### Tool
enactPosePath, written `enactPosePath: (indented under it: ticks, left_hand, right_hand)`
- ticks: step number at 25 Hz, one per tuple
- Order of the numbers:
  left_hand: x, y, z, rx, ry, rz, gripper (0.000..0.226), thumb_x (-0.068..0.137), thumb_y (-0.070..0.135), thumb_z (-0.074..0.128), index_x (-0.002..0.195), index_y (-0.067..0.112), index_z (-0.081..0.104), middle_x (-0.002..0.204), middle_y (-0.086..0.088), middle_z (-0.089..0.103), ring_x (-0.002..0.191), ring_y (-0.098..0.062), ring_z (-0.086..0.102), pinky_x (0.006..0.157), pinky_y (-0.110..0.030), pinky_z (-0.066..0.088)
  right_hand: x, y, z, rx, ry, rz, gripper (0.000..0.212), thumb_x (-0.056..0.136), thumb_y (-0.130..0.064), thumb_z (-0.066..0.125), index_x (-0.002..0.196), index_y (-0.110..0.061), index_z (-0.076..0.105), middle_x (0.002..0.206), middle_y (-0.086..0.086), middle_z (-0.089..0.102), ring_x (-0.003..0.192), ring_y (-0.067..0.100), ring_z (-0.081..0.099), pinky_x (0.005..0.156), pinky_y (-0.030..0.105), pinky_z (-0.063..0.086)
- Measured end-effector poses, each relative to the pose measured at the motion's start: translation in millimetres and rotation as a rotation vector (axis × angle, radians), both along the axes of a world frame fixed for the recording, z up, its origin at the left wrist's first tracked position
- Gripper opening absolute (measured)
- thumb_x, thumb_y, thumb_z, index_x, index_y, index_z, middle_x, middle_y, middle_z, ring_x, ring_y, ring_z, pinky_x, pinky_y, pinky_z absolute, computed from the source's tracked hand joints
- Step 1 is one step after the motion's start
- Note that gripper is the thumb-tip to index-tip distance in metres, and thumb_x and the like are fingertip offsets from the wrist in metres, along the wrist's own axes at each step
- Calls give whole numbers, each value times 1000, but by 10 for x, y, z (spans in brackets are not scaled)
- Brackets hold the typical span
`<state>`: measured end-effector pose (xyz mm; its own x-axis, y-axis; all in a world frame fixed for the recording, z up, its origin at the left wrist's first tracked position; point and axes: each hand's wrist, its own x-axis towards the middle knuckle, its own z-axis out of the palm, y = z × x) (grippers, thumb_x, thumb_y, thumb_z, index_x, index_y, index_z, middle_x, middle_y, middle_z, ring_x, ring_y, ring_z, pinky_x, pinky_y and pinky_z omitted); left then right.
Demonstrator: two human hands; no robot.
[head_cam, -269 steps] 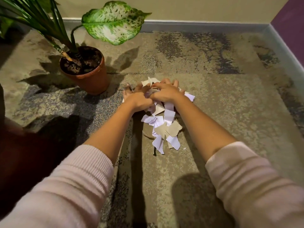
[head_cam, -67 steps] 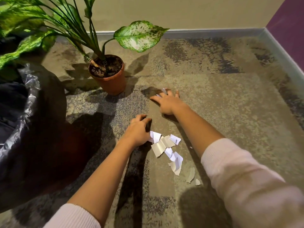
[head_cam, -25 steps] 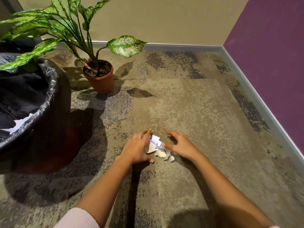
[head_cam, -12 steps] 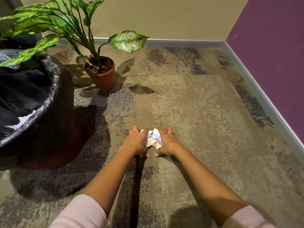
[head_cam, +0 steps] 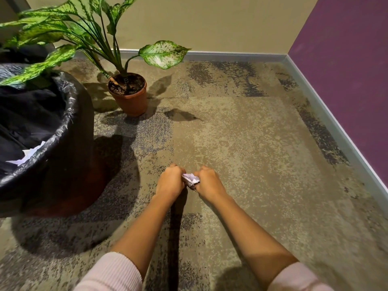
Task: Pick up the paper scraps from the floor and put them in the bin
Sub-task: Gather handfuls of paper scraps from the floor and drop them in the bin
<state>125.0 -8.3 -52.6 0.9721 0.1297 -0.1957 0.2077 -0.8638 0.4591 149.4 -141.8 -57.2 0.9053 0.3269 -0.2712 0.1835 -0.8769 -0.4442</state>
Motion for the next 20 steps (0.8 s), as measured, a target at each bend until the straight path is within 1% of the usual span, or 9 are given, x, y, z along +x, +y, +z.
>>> enactPosePath:
  ticks: [1, 2, 4, 6, 10, 12, 14, 17, 20]
  left_hand:
    - [-7, -3, 19, -7, -1, 12, 21, 82, 1, 61, 92, 14, 74, 94, -8, 65, 86, -28, 64, 69, -32, 46]
    - [-8, 2, 45, -22, 5, 31, 22, 80, -2, 59, 83, 15, 73, 85, -7, 65, 80, -28, 64, 63, -30, 44]
    - [-20, 32, 105, -52, 28, 58, 23, 78, -5, 58, 71, 15, 69, 71, -5, 64, 69, -25, 63, 55, -29, 41]
    - [-32, 82, 177, -84, 16, 92, 22, 77, -6, 57, 69, 11, 69, 67, -6, 66, 66, -24, 63, 54, -33, 45]
    - [-62, 237, 453, -185, -95, 214, 21, 80, 0, 63, 76, 16, 76, 62, 3, 63, 65, -16, 63, 57, -29, 47]
    - [-49, 310, 674, -234, -143, 248, 13, 83, 9, 68, 77, 17, 77, 66, -2, 69, 67, -20, 68, 62, -34, 55]
    - [-18, 360, 962, -271, -196, 279, 11, 84, 13, 69, 77, 16, 76, 68, -8, 70, 68, -25, 69, 62, -38, 56]
    - [47, 446, 1450, -268, -322, 328, 9, 84, 18, 69, 80, 19, 77, 69, -8, 70, 71, -26, 67, 55, -31, 44]
    - [26, 610, 1939, -229, -480, 363, 12, 85, 19, 66, 80, 21, 77, 70, -6, 70, 71, -26, 65, 58, -26, 36]
  right_hand:
    - [-11, 3, 19, 20, 2, -46, 8, 86, -15, 65, 91, -11, 71, 105, 14, 64, 96, 36, 62, 73, 35, 52]
    - [-10, 5, 46, 22, 19, -98, 8, 86, -17, 65, 80, -12, 68, 83, 9, 63, 83, 34, 62, 62, 33, 48]
    - [14, 12, 97, 47, 71, -206, 21, 84, -18, 69, 65, -15, 59, 62, 0, 54, 64, 26, 58, 50, 30, 39]
    - [60, 25, 168, 99, 106, -269, 32, 80, -18, 75, 57, -18, 53, 57, -4, 52, 56, 18, 54, 48, 28, 36]
    - [201, 105, 513, 231, 113, -287, 23, 72, -18, 84, 62, -19, 63, 58, -5, 54, 60, 15, 54, 49, 24, 35]
    - [275, 165, 743, 300, 100, -300, 32, 70, -19, 85, 56, -22, 56, 63, 0, 59, 63, 17, 55, 52, 25, 38]
    - [335, 246, 1011, 357, 75, -301, 34, 70, -21, 85, 54, -21, 55, 63, 1, 62, 63, 17, 55, 52, 26, 38]
    - [408, 415, 1485, 451, -2, -271, 37, 70, -27, 82, 49, -17, 53, 54, 0, 52, 57, 16, 43, 47, 28, 30]
    - [428, 636, 1998, 543, -66, -249, 43, 68, -31, 82, 46, -16, 48, 50, -4, 45, 54, 14, 34, 47, 29, 26]
